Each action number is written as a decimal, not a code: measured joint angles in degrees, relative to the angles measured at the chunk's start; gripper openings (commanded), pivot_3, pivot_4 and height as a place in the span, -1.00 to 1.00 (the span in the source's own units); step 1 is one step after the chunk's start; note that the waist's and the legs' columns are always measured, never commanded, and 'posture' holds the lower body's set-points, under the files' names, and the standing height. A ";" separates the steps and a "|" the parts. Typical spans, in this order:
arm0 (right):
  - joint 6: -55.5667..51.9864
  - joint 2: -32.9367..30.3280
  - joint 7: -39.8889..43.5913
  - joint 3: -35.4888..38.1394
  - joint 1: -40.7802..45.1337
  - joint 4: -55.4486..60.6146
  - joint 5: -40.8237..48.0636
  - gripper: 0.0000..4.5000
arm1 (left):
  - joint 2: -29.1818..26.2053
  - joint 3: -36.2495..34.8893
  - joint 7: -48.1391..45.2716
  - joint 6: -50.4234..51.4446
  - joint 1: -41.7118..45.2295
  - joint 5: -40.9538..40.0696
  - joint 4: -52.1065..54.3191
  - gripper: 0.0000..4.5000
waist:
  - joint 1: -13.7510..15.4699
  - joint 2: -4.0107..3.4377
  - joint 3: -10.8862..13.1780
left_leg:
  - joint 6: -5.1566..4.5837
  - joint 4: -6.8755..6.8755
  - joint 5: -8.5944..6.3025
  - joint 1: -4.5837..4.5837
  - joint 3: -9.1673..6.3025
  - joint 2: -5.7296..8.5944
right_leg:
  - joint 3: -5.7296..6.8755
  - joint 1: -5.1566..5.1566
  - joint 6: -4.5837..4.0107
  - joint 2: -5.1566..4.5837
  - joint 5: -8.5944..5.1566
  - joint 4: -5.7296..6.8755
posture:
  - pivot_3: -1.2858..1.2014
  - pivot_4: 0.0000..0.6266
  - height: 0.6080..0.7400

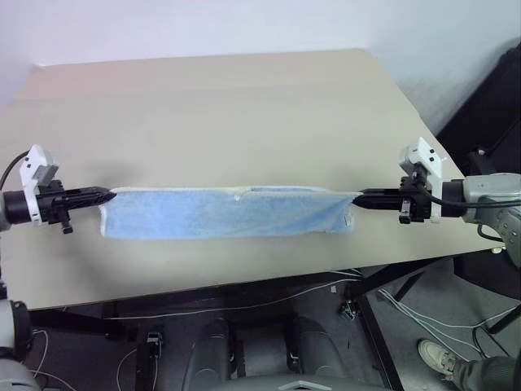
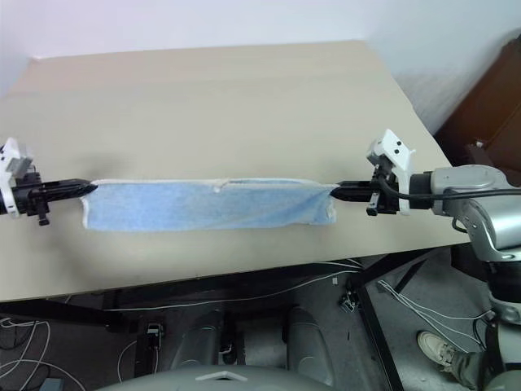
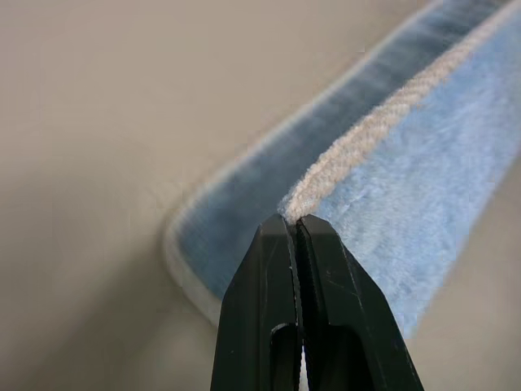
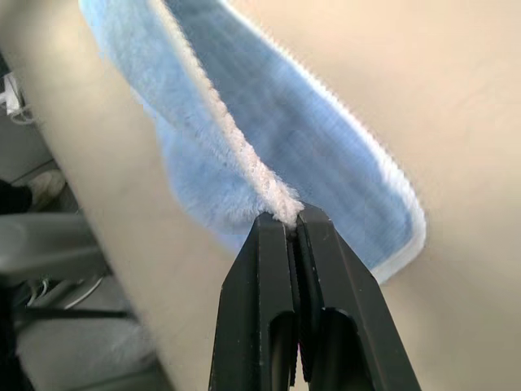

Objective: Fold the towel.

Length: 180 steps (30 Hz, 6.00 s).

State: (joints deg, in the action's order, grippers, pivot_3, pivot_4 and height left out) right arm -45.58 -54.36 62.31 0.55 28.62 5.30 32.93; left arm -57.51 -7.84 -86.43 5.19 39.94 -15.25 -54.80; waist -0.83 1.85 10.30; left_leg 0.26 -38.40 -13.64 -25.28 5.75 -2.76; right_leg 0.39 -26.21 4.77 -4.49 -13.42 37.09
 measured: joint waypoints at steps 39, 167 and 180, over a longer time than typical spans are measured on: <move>7.65 11.40 2.27 -3.48 7.76 -17.52 -11.29 1.00 | 4.36 -1.63 9.60 -11.18 5.31 6.13 -10.84 0.99 | 0.21 0.00 0.00 | 0.00 -0.01 0.00 -0.04 -0.02 -0.02 | 0.01 -0.03 0.19 0.03 0.10 0.07 | 0.03 -0.52 1.00; -28.95 35.13 -48.97 -11.19 14.54 -6.69 34.12 -0.54 | 10.59 -0.92 22.18 7.81 -25.40 -6.71 51.75 1.00 | -0.19 -0.24 -0.14 | -0.44 1.03 -0.16 0.35 0.05 -0.09 | 0.02 0.80 0.11 -0.12 0.42 -1.83 | 0.03 -0.52 1.00; -21.44 30.37 -39.88 -3.50 3.46 6.92 28.53 0.81 | 15.10 -0.78 20.95 16.42 -19.00 -16.29 58.62 1.00 | 0.53 -0.22 -0.15 | -0.45 0.92 -0.17 0.19 -0.10 0.02 | 0.12 0.82 0.19 -0.16 0.46 -1.86 | 0.03 -0.52 1.00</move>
State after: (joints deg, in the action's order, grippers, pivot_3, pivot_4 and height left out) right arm -67.01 -23.98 22.43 -2.95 32.08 12.22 61.47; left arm -42.41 -8.62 -65.48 21.61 20.95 -31.54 3.82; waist -0.29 1.63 10.16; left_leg -0.19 -37.48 -13.81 -25.09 5.65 -2.73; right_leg 0.50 -25.40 4.96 -4.65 -12.96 35.23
